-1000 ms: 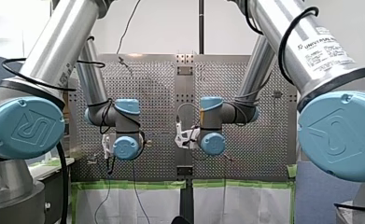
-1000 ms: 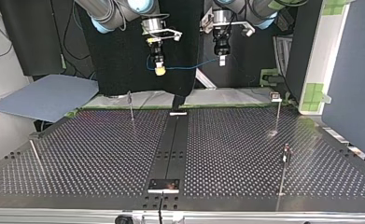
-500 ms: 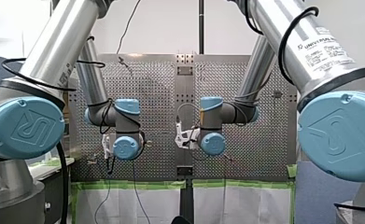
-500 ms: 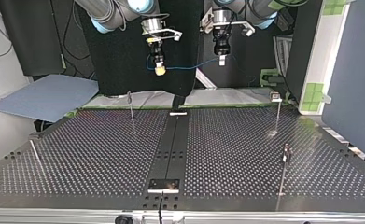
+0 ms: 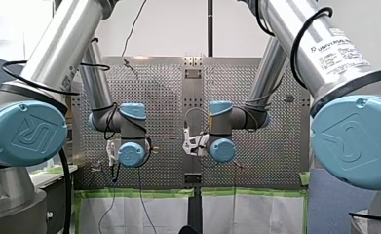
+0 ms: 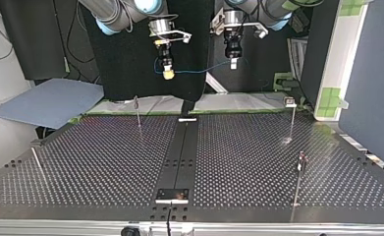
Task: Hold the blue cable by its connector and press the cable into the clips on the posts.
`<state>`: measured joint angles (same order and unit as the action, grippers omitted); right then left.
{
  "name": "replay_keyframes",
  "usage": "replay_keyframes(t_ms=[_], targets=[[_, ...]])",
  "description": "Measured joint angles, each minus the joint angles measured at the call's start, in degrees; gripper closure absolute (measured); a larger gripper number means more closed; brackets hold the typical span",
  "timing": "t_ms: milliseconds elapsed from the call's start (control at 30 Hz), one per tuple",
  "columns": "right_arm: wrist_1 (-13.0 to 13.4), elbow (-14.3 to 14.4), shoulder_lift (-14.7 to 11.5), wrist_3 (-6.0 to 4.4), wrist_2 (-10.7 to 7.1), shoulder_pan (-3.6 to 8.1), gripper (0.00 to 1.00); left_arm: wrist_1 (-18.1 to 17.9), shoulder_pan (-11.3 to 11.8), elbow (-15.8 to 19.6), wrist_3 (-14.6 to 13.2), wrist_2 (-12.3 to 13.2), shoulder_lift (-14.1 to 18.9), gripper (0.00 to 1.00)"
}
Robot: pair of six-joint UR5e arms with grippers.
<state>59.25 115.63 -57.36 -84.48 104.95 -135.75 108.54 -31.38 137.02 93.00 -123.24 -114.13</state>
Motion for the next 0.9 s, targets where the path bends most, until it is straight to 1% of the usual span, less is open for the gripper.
replay_keyframes(t_ms=[100,200,233,333,367,533,900], targets=[[-0.2,-0.2,0.2,-0.21,0.16,-0.22,1.00,-0.7,0.2,0.7,0.5,0.3,-0.1,1.00],[-1.2,-1.2,1.2,-1.20,0.41,-1.21,1.00,-1.9,0.3,1.9,0.8,0.4,-0.1,1.00],[-1.7,-1.7,1.7,-1.61,0.46,-1.74,1.00,-2.1,0.3,2.1,0.9,0.5,-0.1,1.00],[-2.9,-3.3,3.3,-2.15,0.51,-2.81,1.00,-2.6,0.3,2.5,0.9,0.5,-0.1,1.00],[-3.0,-3.7,3.7,-2.23,0.51,-2.98,1.00,-2.6,0.3,2.6,0.9,0.5,-0.1,1.00],[-3.4,-5.7,6.2,-2.36,0.53,-3.31,1.00,-2.7,0.3,2.7,0.9,0.5,-0.2,1.00],[-3.4,-6.1,11.2,-2.37,0.53,-3.34,1.00,-2.6,0.4,2.8,1.0,0.6,0.0,1.00]])
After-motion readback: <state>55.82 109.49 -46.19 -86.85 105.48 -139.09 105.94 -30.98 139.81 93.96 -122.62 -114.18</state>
